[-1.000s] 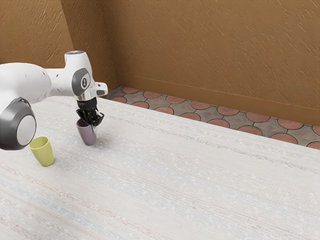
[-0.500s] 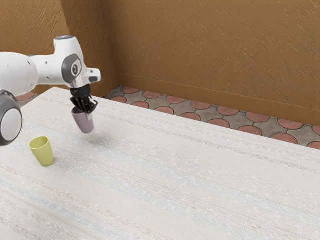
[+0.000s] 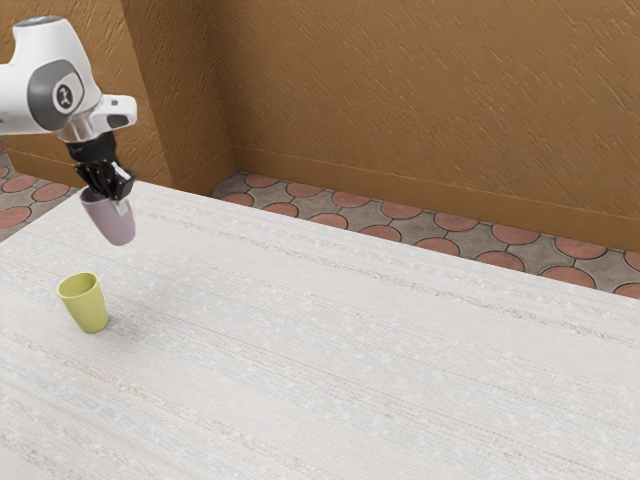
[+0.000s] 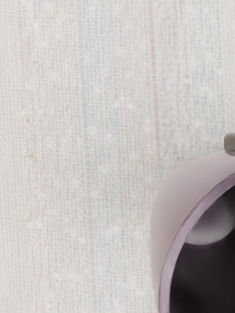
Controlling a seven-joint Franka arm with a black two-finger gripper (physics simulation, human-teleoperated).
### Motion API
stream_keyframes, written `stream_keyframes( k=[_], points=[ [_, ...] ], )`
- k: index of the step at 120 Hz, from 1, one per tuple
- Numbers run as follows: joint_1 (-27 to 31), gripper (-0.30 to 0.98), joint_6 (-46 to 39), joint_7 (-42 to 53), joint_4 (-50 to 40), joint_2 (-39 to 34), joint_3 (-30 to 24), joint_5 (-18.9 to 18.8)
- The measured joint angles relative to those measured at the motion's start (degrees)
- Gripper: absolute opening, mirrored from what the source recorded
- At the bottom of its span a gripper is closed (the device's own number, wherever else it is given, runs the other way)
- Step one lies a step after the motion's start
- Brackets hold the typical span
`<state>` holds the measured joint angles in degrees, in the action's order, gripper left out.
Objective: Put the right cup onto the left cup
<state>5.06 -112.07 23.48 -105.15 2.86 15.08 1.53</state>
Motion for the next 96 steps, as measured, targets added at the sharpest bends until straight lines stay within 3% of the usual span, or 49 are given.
stream_keyframes(
  k=[49, 96],
  points=[
    [5.68, -0.10, -2.47, -0.36, -11.67, -9.09, 1.30, -6.21],
    [5.43, -0.10, -7.35, -1.13, -9.69, -1.65, 1.98, -6.89]
  ],
)
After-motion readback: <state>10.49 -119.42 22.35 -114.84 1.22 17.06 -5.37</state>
